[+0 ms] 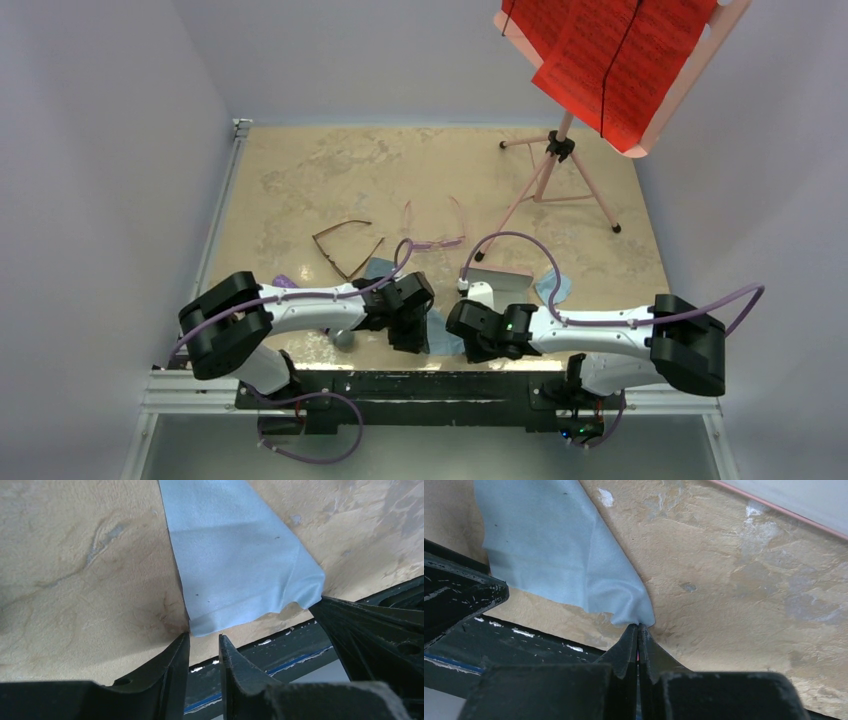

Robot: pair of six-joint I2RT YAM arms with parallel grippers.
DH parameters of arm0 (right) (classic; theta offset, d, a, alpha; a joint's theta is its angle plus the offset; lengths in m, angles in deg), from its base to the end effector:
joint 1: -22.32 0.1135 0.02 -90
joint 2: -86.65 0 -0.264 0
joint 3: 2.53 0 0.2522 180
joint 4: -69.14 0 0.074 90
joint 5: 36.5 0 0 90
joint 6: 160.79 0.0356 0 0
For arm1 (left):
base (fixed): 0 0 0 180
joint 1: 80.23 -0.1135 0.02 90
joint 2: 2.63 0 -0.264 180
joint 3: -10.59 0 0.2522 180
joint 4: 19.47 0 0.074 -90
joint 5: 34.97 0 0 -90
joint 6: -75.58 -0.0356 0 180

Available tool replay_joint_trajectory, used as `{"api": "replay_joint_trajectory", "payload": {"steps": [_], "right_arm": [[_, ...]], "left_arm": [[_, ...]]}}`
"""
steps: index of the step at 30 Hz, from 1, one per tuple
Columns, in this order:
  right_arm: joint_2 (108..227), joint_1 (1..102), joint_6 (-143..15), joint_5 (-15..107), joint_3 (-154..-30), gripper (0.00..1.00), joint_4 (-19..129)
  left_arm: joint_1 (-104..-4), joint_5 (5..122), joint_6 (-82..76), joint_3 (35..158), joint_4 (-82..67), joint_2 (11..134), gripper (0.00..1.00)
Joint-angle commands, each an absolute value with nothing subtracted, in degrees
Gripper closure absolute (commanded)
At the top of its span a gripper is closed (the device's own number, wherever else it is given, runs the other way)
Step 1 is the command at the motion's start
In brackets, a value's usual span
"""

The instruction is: Organize the sunglasses

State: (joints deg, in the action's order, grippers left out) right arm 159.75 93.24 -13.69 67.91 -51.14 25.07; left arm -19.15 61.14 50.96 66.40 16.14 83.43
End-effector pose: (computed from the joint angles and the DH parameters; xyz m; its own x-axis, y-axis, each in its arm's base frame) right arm 0.0778 0.1979 0.1606 -0.9088 -0.1398 -0.3930 -0.2256 0.9573 0.1811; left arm 0.1246 -0.2333 0.1500 -0.9942 -0.0697 -0.0821 -0.0298 0.9106 -0.4123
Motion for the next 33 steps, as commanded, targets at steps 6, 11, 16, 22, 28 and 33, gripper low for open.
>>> {"api": "replay_joint_trajectory", "payload": {"steps": [6,11,16,22,28,33], "right_arm": [[157.3,93.2,-12.3,68.2,-49.5,1.00,27.7],[156.7,93.2,-12.0,68.1,-49.2,1.00,28.0],[156.1,93.2,-12.0,68.1,-48.8,1.00,28.4],[155.8,93.2,-11.8,67.9,-48.7,1.00,28.5],[154.8,93.2,-14.2,67.8,-51.2,1.00,25.6],[148.7,94.0,-18.9,61.5,-55.2,1.00,21.1]], "left_arm": [[-17.6,58.2,52.8,70.8,20.1,86.1,0.71],[-17.6,55.4,52.5,73.6,22.6,88.7,0.74],[-17.6,55.3,52.5,73.7,22.8,88.9,0.84],[-17.6,53.8,52.0,74.7,23.1,89.5,1.00],[-17.6,53.4,49.9,75.9,25.6,84.6,1.00],[-17.6,54.6,45.5,77.0,32.2,73.4,1.00]]}}
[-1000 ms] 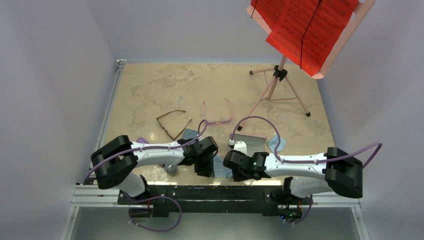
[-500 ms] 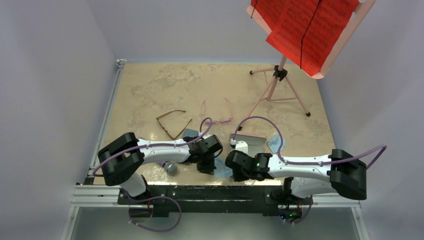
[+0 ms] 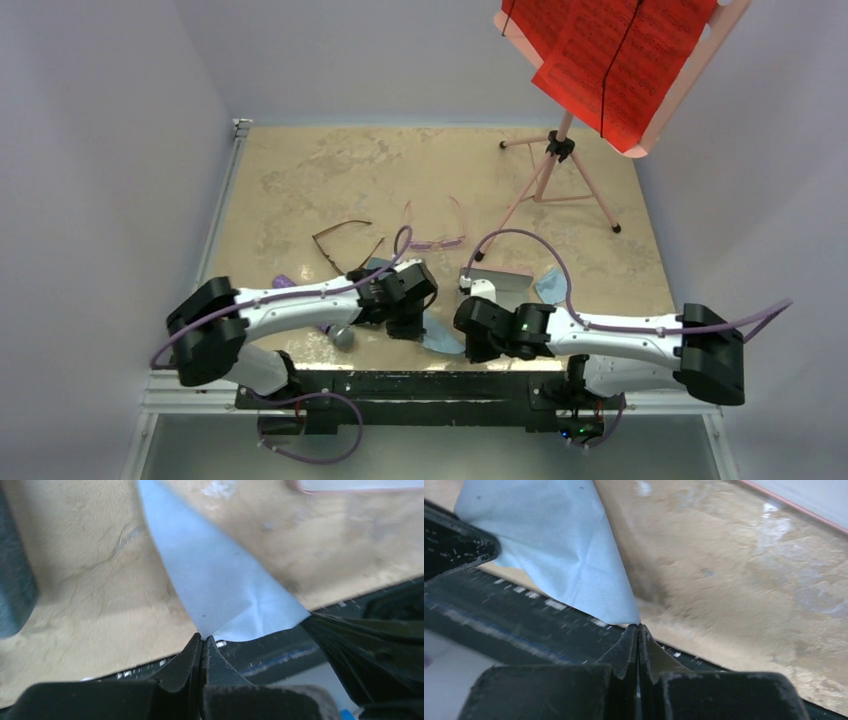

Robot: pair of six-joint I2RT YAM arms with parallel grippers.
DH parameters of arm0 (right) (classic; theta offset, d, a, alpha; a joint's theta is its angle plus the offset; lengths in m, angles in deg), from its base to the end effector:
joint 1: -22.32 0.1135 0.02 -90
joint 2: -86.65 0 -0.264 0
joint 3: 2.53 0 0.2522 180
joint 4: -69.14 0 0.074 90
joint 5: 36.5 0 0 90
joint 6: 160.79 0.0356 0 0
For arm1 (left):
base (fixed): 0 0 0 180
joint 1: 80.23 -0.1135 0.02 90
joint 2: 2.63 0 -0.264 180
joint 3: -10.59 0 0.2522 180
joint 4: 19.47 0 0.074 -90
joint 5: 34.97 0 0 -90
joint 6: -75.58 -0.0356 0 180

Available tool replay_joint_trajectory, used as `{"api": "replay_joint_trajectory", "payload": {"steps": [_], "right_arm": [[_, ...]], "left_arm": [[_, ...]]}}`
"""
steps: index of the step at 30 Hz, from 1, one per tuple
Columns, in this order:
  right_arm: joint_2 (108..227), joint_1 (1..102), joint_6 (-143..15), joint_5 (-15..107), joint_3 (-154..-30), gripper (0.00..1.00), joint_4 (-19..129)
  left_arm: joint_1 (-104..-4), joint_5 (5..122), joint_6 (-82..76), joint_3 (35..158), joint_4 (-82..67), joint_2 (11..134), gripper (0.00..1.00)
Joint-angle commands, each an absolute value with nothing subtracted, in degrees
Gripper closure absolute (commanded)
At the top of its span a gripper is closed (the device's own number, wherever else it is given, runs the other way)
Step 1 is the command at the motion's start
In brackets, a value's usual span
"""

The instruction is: Organize the sunglasses

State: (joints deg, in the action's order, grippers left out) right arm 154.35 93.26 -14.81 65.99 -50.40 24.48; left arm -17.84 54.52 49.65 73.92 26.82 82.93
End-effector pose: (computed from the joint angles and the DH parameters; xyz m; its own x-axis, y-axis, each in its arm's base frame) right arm 0.0739 0.1902 0.1740 -0.9045 -0.1400 -0.4027 -0.2550 0.9347 0.2478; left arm 0.1269 -0.2419 0.1793 -0.9841 -0.0588 -0.1676 -0.0010 0.9455 -0.3257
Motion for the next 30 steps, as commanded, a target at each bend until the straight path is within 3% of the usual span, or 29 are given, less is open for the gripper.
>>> {"api": "replay_joint_trajectory", "payload": {"steps": [1,11,19,24,30], "right_arm": [[147.2,94.2,-20.0,59.3,-55.7,1.00,21.1],[134.2,94.3,-24.1,39.8,-58.1,1.00,23.6],[137.7,94.2,-21.9,51.9,-58.8,1.00,18.4],[144.7,92.3,-21.7,59.6,-58.0,1.00,19.9],[152.7,89.2,-21.3,65.8,-56.9,1.00,20.8]], "left_arm": [[-17.6,56.0,44.6,77.3,33.3,71.3,1.00],[-17.6,70.6,42.9,79.9,41.6,59.6,1.00],[-17.7,69.6,44.0,79.1,41.9,64.5,1.00],[-19.0,63.2,44.0,80.1,38.1,73.4,1.00],[-21.5,66.2,42.9,81.3,29.4,84.9,1.00]]}}
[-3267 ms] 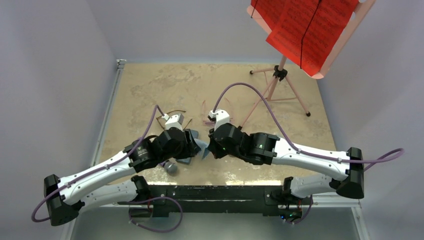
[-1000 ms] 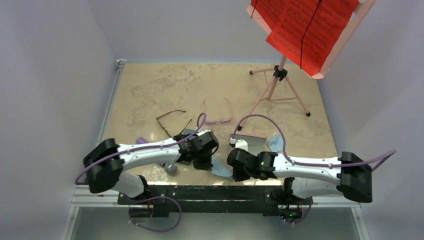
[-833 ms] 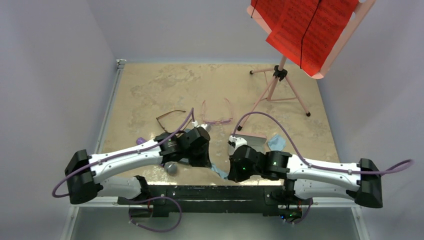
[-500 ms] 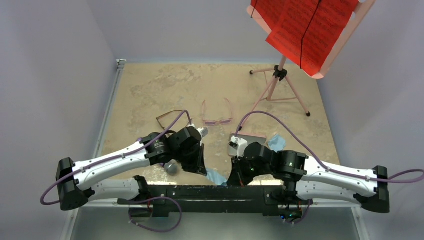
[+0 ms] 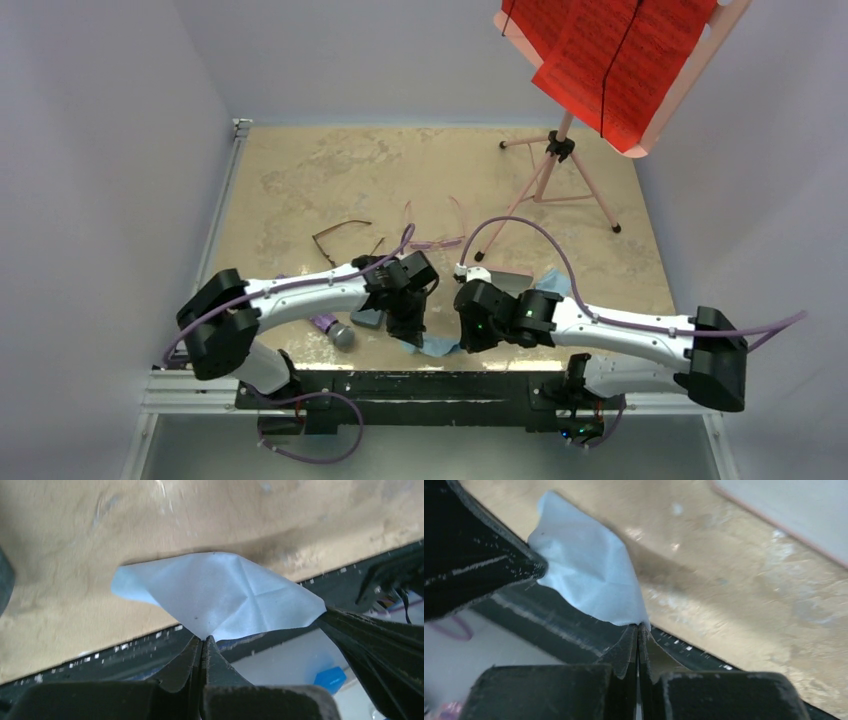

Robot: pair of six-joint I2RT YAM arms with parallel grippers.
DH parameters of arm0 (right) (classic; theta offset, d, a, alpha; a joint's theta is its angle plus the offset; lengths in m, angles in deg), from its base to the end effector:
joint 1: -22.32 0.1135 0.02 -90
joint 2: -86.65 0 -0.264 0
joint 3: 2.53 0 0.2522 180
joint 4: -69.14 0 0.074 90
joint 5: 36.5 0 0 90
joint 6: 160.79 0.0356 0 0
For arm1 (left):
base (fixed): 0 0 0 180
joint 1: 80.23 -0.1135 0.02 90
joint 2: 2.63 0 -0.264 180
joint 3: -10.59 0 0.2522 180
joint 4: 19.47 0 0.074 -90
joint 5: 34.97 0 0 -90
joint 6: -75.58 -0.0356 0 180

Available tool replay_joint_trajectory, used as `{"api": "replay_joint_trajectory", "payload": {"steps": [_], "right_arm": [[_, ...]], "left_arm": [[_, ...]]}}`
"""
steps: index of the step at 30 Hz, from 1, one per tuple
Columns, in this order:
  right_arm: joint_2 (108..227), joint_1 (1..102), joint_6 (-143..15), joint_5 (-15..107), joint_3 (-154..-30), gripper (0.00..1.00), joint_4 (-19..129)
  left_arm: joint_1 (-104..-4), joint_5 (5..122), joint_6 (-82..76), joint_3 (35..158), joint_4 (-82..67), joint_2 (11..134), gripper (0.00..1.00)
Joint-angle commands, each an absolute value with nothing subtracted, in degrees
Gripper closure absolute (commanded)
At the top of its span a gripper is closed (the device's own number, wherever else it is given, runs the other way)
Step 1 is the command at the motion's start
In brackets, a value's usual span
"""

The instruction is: Organize the sunglasses

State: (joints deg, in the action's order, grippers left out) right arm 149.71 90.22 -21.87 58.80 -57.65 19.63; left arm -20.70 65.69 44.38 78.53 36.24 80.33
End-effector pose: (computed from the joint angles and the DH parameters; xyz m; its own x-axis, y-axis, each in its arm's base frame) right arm 0.0817 0.1925 0.2218 -0.8897 -0.1961 -0.4122 -0.3549 0.8651 0.3544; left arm 0.1298 -0.2336 0.2073 -0.9990 0.0402 -0.0216 0.0454 0.9268 -0.3727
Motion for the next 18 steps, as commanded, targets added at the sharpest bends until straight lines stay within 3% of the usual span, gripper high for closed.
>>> {"api": "replay_joint_trajectory", "payload": {"steps": [1,7,18], "right_arm": [[153.7,89.1,-21.3,66.4,-56.9,1.00,20.8],[156.7,88.9,-20.5,67.3,-56.1,1.00,20.2],[153.8,88.9,-19.9,66.3,-53.6,1.00,20.1]], "left_arm": [[-21.5,66.7,42.7,81.8,28.5,86.4,1.00],[-21.5,69.5,42.4,83.4,27.2,92.9,0.93],[-21.5,70.3,42.6,83.1,27.0,91.1,0.74]]}}
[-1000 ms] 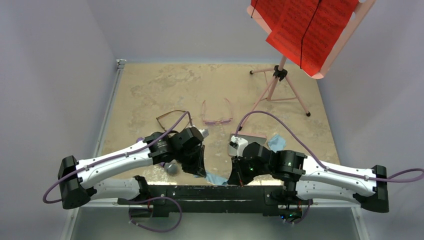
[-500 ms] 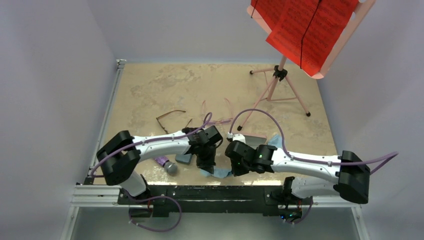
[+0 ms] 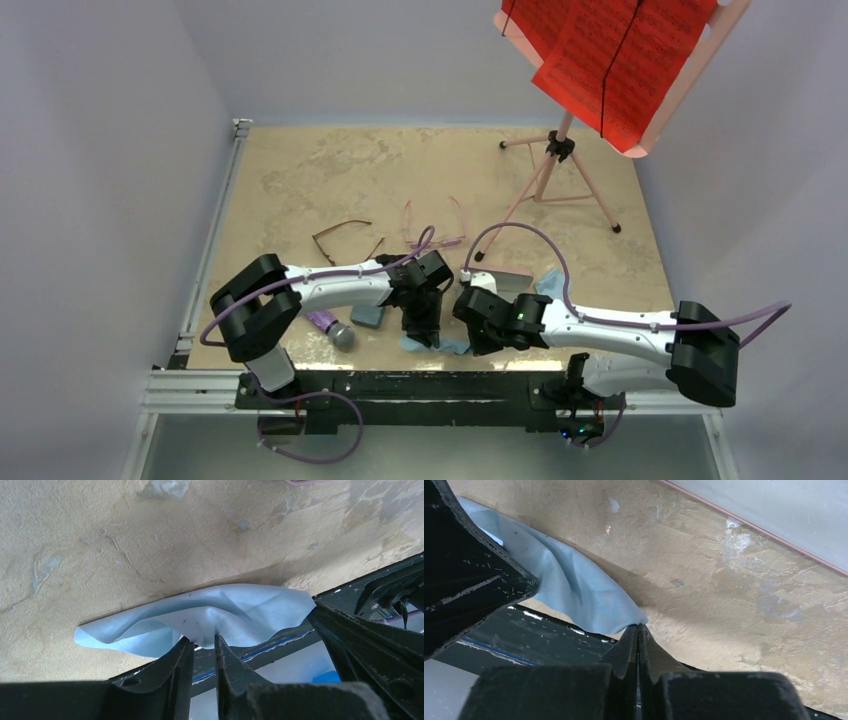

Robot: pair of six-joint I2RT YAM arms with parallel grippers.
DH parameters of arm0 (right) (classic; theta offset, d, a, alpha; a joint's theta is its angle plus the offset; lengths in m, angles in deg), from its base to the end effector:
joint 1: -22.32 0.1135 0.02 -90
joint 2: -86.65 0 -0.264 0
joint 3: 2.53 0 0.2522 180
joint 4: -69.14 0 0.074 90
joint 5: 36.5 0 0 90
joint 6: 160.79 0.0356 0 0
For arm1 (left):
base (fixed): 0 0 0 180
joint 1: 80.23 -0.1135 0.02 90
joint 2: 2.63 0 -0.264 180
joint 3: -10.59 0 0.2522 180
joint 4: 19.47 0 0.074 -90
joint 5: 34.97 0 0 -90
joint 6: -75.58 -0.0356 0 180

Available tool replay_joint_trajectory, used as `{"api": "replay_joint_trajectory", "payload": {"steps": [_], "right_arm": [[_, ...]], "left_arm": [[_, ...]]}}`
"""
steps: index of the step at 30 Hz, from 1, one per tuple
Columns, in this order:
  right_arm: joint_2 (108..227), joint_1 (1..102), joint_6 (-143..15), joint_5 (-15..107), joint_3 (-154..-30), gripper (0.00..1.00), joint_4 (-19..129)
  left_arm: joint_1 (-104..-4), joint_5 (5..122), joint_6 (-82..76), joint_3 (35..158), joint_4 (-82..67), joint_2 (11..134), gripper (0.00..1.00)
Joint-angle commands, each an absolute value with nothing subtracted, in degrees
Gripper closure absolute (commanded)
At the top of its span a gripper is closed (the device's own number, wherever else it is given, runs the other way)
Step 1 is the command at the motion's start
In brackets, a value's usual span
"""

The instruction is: Organize the sunglasses

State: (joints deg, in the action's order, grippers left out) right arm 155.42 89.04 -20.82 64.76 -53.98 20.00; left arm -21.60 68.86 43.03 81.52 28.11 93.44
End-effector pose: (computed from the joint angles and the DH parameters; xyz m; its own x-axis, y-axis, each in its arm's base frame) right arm 0.0889 0.1889 0.1847 -0.8993 -0.1900 -0.3940 -0.2822 0.9402 0.1907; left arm 0.1533 -0.2678 0.1652 -0.9974 0.0637 0.0326 0.0470 0.9266 -0.3732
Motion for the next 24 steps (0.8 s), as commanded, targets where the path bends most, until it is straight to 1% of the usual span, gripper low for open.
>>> {"api": "replay_joint_trajectory", "payload": {"steps": [1,12,24], "right_arm": [[153.7,88.9,-20.0,66.3,-53.6,1.00,20.1],[153.9,88.9,-21.6,67.3,-53.5,1.00,20.7],[153.9,88.9,-22.9,67.9,-52.4,1.00,21.4]], "left_arm": [[-21.5,70.2,42.6,83.2,27.1,90.9,0.73],[-21.5,71.1,42.5,83.5,28.1,88.3,0.69],[-21.5,70.4,41.3,86.1,31.1,89.2,0.69]]}}
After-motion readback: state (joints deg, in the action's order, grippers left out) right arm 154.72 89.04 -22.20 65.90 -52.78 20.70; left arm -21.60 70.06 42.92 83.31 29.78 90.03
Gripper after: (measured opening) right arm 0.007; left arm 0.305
